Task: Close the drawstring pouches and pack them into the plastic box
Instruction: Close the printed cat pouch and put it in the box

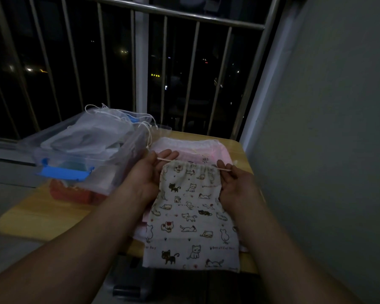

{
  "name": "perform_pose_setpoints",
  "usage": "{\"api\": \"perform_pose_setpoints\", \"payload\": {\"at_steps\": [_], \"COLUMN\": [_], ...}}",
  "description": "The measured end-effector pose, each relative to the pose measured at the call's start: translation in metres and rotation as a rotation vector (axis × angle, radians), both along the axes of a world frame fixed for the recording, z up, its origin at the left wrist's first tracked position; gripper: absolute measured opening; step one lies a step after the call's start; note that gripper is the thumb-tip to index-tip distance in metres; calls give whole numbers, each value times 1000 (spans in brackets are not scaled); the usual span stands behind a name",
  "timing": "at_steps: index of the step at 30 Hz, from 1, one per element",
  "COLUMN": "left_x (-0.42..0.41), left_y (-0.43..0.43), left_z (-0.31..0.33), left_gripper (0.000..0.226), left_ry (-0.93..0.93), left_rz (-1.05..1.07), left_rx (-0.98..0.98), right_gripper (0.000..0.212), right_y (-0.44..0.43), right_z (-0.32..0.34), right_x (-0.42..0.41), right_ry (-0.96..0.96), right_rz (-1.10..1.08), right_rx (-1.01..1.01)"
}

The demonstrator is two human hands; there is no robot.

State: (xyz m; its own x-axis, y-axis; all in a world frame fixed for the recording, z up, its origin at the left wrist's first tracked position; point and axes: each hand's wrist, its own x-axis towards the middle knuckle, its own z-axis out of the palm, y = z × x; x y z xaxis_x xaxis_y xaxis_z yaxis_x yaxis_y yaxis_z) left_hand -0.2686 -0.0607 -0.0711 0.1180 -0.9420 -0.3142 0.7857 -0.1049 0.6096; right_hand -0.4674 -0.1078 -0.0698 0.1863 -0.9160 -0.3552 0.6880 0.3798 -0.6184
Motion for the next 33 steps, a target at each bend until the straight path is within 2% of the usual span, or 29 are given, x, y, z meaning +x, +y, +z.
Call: {"api": "perform_pose_setpoints", "payload": {"at_steps": [4, 7, 12, 13, 16, 20, 21, 23, 24, 28, 31, 33], "left_x": [-6, -3, 3, 3, -3, -15, -16, -14, -16, -29, -35, -36], "left_y": [-1, -5, -11, -11, -8, -1, -1, -2, -1, 9, 8, 5], "left_z": [2, -1, -2, -2, 3, 13, 12, 8, 7, 4, -2, -6], "left_gripper": [44, 52, 52, 53, 53, 50, 44, 18, 23, 57, 62, 64], "left_ry": [54, 96, 81, 4, -424, -860, -1062, -1513, -1639, -1630, -1718, -1744], "left_rz": [31, 69, 132, 123, 42, -40, -30, -44, -58, -273, -355, -356], "left_rx": [-6, 6, -43, -56, -105, -154, -179, -218, -243, -290, -326, -327], "right_gripper": [23, 31, 21, 20, 18, 18, 21, 24, 24, 16, 18, 19], "right_y": [0, -3, -6, -7, -10, -11, -10, -7, -5, 11, 21, 23], "right_z": [2, 4, 6, 6, 4, 7, 10, 14, 15, 27, 47, 55], "right_x": [4, 0, -4, -3, -2, -7, -9, -9, -8, 5, 14, 15], "right_ry": [-52, -88, -141, -91, 148, 439, 476, 543, 590, 772, 915, 903], "right_rz": [-15, -79, -146, -122, -51, 3, 20, 41, 44, 46, 21, 44], "right_rx": [1, 43, 82, 67, -20, -187, -214, -254, -276, -485, -686, -735]}}
